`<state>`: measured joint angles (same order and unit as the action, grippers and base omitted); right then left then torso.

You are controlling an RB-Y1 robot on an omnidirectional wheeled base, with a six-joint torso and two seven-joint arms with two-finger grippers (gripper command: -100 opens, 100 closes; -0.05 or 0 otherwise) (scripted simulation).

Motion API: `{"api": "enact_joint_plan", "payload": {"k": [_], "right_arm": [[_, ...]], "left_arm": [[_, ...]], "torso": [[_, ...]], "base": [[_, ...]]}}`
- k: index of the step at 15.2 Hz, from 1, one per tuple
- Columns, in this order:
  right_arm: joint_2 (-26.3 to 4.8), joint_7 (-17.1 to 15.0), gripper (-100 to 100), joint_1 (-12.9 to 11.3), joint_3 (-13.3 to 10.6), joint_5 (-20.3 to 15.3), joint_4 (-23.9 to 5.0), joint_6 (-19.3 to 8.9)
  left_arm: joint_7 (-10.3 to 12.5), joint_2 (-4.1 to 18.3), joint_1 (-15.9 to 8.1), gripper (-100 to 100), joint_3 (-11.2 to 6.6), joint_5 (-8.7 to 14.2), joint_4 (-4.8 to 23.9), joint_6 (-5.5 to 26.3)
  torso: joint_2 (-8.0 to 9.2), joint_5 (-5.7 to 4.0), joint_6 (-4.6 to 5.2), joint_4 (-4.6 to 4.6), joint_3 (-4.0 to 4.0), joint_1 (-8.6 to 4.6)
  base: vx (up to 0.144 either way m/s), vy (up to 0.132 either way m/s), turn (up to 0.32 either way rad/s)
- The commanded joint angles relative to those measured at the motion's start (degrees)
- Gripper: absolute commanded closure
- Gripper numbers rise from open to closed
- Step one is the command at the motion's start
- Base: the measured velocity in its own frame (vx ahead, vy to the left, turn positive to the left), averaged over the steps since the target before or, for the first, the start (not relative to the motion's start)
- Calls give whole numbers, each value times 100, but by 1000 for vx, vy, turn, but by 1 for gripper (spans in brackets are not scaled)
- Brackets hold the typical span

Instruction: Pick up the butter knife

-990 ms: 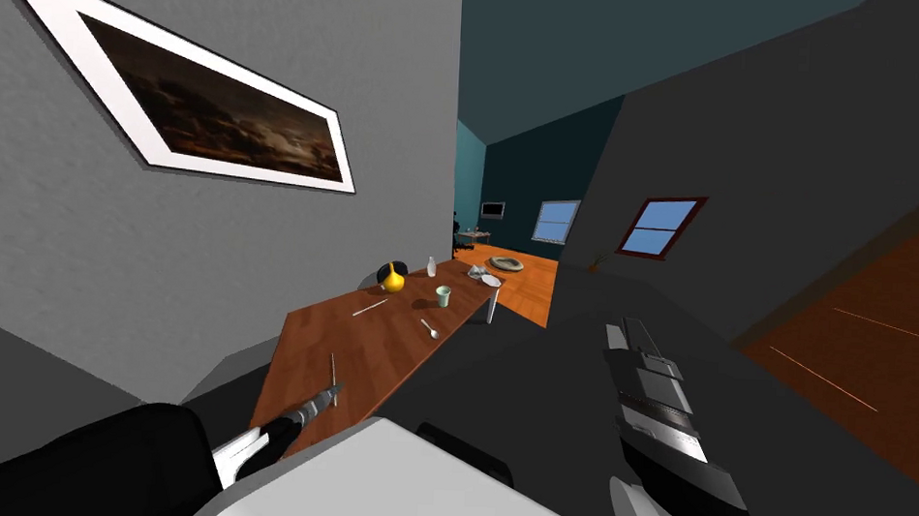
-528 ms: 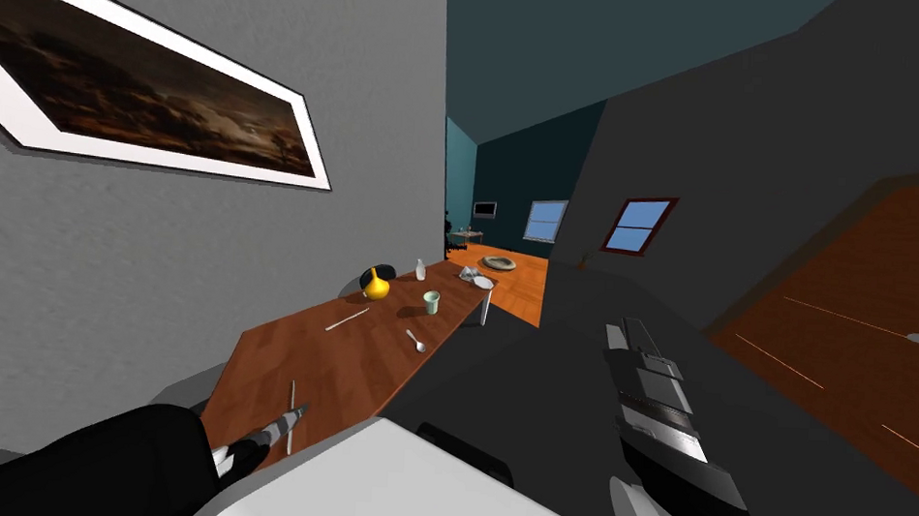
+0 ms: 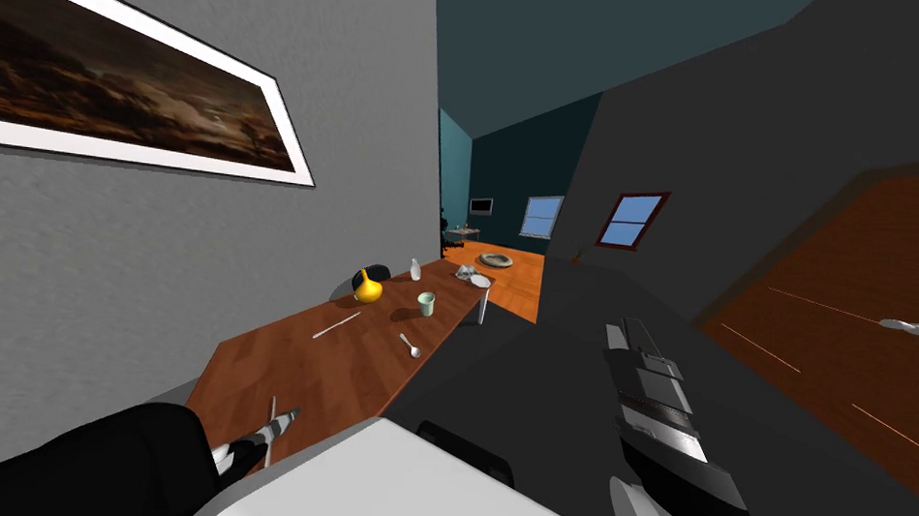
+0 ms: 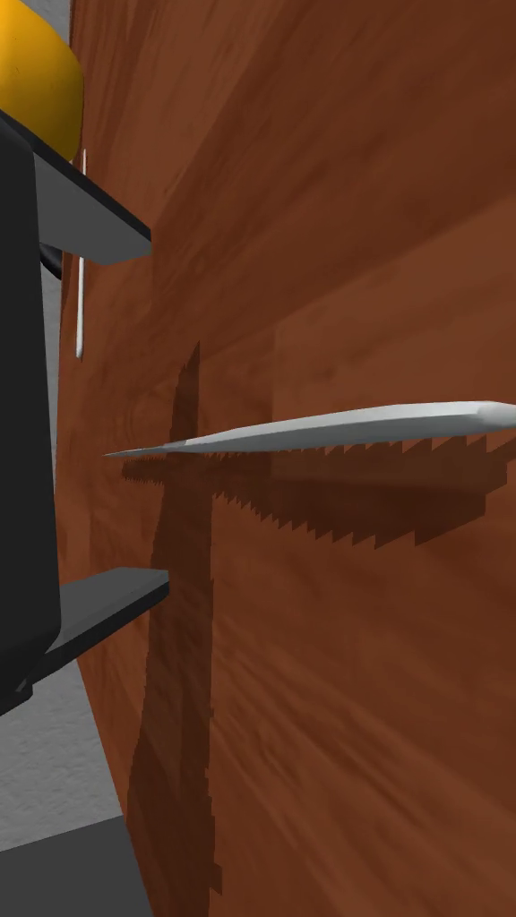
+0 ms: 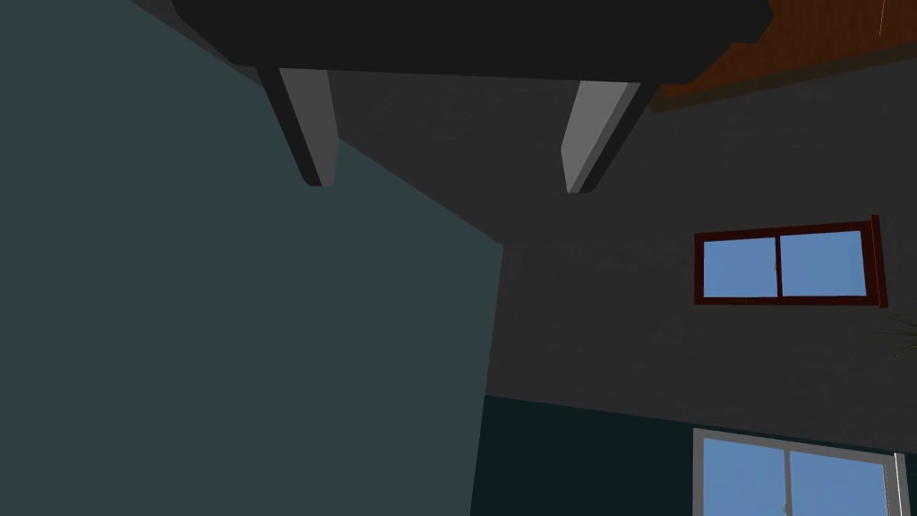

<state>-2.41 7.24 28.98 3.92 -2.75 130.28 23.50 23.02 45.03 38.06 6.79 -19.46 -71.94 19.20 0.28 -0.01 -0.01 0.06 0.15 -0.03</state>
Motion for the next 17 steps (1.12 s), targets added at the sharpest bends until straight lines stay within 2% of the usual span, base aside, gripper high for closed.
{"api": "enact_joint_plan", "payload": {"k": [1, 3, 4, 5, 9, 10, 16, 17], "right_arm": [[0, 0, 0, 0, 0, 0, 0, 0], [0, 0, 0, 0, 0, 0, 0, 0], [0, 0, 0, 0, 0, 0, 0, 0], [0, 0, 0, 0, 0, 0, 0, 0], [0, 0, 0, 1, 0, 0, 0, 0], [0, 0, 0, 1, 0, 0, 0, 0], [1, 0, 0, 1, -1, 0, 0, 0], [1, 0, 0, 1, -1, 0, 0, 0]], "left_arm": [[-123, -127, -168, -100, -32, 8, 223, -69], [-193, -206, -278, -100, -51, 11, 371, -115], [-139, -155, -191, -100, -41, 6, 248, -69], [-154, -163, -203, 100, -44, 7, 266, -79], [-154, -161, -190, 100, -46, 9, 281, -57], [-53, -47, -58, 100, -13, 5, 76, -23], [157, 192, 273, 100, 45, -3, -365, 114], [105, 146, 203, 100, 36, 0, -280, 84]], "torso": [[0, 0, 0, 0, 0, 0], [5, 1, 0, 1, 3, 3], [5, 1, 0, 1, 3, 1], [2, -1, -1, 1, 2, -4], [-2, 1, 7, 7, 3, -13], [0, 2, 8, 10, 6, -13], [-9, -2, 6, 8, 0, -35], [-7, -1, 4, 8, 1, -32]], "base": [[-38, 49, -33], [-31, 42, -33], [-16, 22, -12], [-6, 9, -2], [-1, 1, 4], [13, -23, 31], [30, -45, 31], [10, -18, 13]]}}
